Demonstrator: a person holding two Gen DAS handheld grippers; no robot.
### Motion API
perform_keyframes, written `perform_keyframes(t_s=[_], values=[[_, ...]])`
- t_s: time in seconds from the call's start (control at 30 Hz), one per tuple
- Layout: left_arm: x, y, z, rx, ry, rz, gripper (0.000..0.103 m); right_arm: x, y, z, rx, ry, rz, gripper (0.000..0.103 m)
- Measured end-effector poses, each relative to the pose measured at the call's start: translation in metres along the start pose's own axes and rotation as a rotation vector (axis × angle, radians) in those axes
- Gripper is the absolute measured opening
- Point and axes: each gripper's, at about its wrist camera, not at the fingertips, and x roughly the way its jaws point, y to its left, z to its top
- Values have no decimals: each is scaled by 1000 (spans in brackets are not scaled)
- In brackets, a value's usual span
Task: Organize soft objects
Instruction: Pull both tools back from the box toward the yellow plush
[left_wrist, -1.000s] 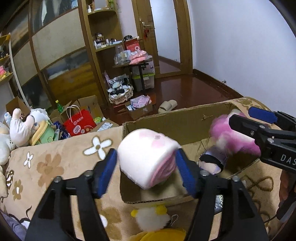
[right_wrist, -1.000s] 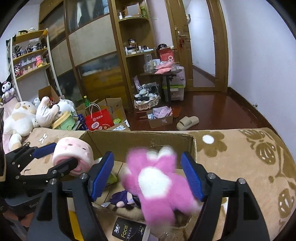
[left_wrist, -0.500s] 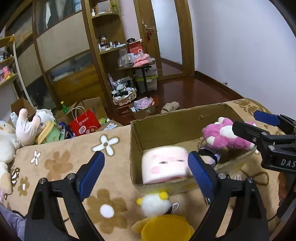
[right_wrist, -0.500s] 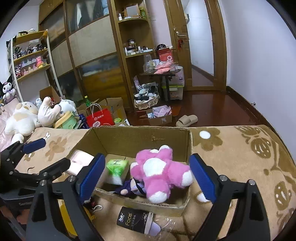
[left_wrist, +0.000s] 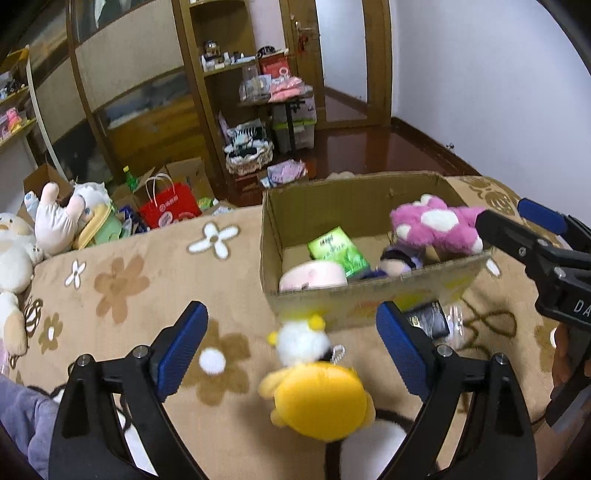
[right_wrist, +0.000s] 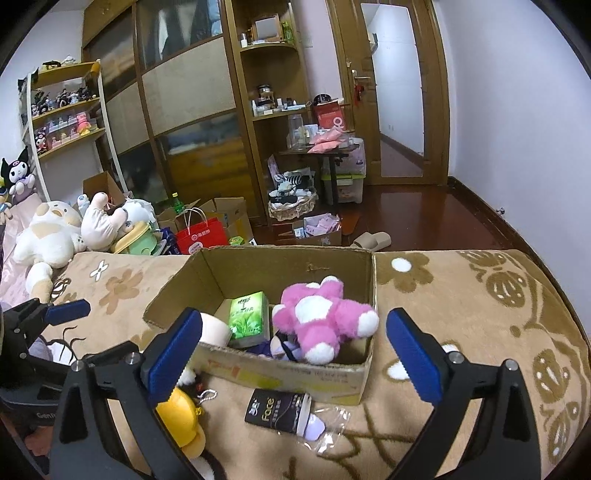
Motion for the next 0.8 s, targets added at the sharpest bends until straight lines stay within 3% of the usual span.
perform_keyframes(t_s=[0.43, 0.8], values=[[-15, 10, -24, -58, 84, 26, 92, -21, 15, -22, -28, 36, -9, 103], [-4, 20, -28, -110, 149, 23, 92, -14, 13, -41, -23, 97, -18, 103]])
